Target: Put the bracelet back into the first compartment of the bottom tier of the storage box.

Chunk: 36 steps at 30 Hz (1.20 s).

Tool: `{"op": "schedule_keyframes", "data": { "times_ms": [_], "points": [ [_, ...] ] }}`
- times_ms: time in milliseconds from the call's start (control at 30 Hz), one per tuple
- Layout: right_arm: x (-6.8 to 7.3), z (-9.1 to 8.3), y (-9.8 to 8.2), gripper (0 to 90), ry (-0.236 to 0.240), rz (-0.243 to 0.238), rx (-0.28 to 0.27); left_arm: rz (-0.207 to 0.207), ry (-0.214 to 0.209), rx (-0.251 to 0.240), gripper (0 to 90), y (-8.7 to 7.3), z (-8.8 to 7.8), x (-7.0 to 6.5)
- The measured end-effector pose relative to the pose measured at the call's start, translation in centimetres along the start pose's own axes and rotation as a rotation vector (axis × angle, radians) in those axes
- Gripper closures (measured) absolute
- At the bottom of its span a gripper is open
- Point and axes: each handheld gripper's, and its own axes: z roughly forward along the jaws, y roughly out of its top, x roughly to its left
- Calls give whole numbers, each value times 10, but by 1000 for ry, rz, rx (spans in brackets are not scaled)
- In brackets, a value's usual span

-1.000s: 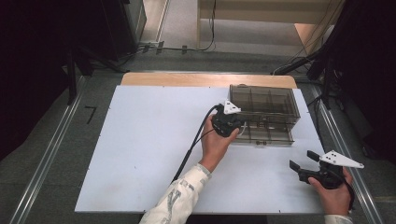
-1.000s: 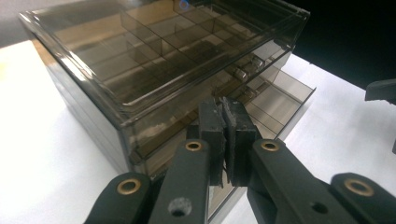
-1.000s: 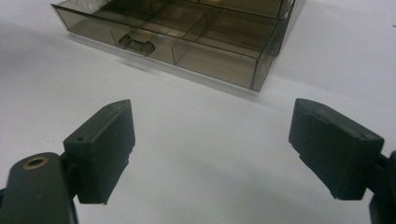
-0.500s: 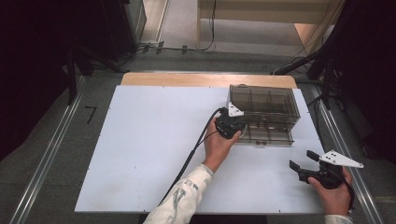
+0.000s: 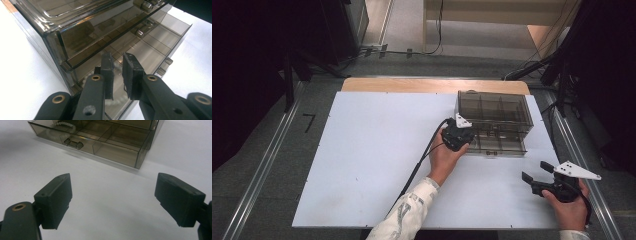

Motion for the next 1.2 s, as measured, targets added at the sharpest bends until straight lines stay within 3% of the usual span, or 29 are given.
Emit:
{"op": "schedule_keyframes", "data": {
  "times_ms": [367,967,1200],
  "points": [
    [0,0,0,129,-1,1,-1,1,-27,-4,698,-5,-8,-1],
    [0,0,0,129,-7,-1,5,-20,35,-23,393,-15,-33,10],
    [0,1,0,129,-7,-2,6,-29,41,-28,361,-20,-38,13]
  ]
}}
